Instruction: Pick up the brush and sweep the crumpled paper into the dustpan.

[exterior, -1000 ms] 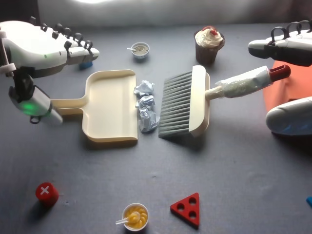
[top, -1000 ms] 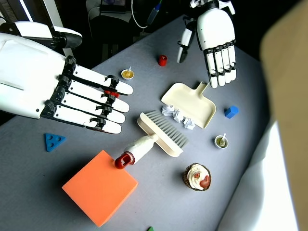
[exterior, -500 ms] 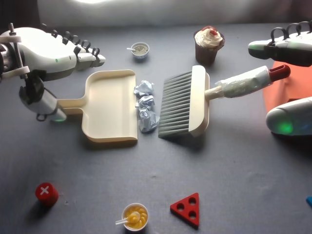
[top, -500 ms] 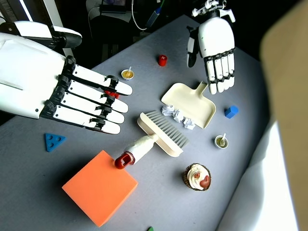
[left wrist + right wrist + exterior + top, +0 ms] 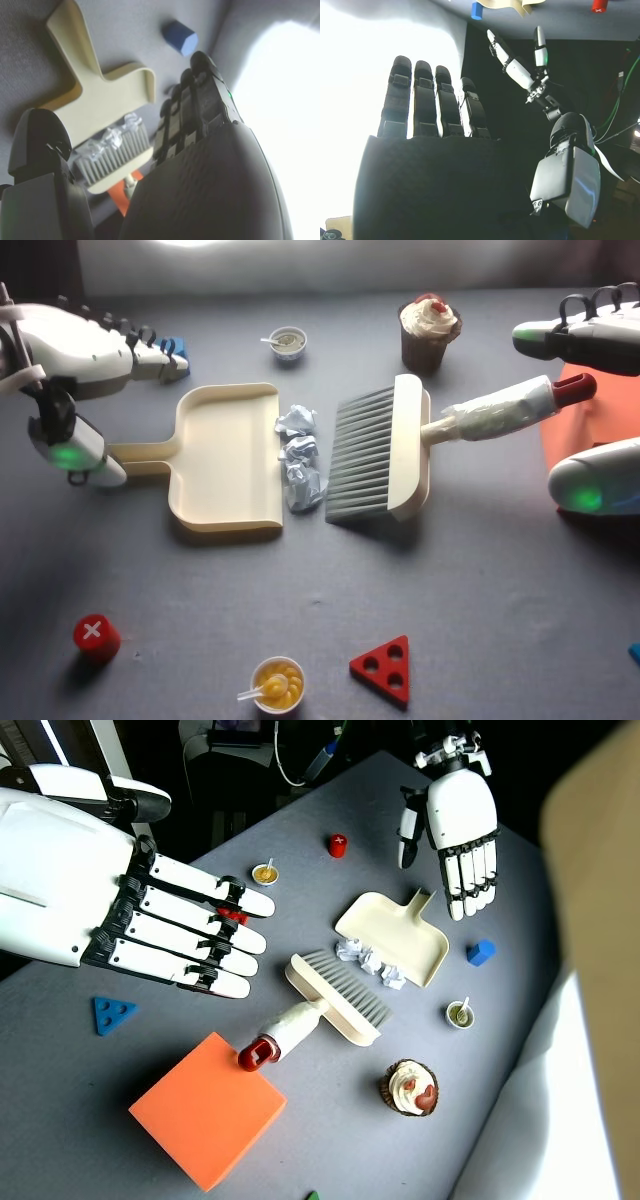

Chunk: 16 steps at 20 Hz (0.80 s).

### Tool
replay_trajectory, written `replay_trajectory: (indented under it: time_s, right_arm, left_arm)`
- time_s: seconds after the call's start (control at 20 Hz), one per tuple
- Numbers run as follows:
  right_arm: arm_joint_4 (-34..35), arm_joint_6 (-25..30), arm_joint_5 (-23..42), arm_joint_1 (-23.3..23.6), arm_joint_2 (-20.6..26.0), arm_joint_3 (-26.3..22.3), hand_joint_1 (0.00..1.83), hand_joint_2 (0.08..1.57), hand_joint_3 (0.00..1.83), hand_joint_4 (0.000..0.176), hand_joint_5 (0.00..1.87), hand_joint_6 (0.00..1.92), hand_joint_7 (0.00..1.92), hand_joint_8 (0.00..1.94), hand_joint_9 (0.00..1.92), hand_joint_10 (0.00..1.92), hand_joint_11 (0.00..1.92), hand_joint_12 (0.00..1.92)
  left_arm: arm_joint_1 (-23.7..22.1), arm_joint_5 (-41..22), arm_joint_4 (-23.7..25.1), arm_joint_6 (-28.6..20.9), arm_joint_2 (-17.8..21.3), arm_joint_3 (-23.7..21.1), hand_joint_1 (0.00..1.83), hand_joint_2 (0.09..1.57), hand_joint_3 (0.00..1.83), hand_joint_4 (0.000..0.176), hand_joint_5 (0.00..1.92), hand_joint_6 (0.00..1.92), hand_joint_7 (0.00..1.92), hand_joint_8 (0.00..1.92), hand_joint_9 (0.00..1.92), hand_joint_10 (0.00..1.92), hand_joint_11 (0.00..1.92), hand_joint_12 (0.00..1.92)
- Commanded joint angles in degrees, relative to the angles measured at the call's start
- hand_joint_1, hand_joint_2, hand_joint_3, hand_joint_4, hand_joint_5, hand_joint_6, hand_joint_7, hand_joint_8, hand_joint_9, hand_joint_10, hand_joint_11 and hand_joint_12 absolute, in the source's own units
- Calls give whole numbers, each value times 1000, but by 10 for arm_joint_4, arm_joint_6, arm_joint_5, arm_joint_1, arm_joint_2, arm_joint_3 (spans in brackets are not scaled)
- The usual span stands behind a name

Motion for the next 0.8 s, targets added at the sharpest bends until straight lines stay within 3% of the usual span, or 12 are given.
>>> replay_trajectory:
  time_s: [0.0, 0.75]
  right_arm:
    - [-5, 2, -58, 5, 4, -1, 0, 890, 4, 0, 0, 0, 46, 0, 52, 0, 52, 2]
    - [-6, -1, -58, 5, 4, -3, 0, 879, 0, 0, 22, 0, 81, 2, 104, 5, 110, 16]
  left_arm:
    - [-1, -34, 3, 3, 2, 4, 916, 1014, 0, 0, 58, 5, 86, 4, 125, 5, 166, 84]
    - [38, -28, -25, 3, -19, 32, 951, 951, 0, 0, 75, 10, 92, 2, 105, 4, 129, 71]
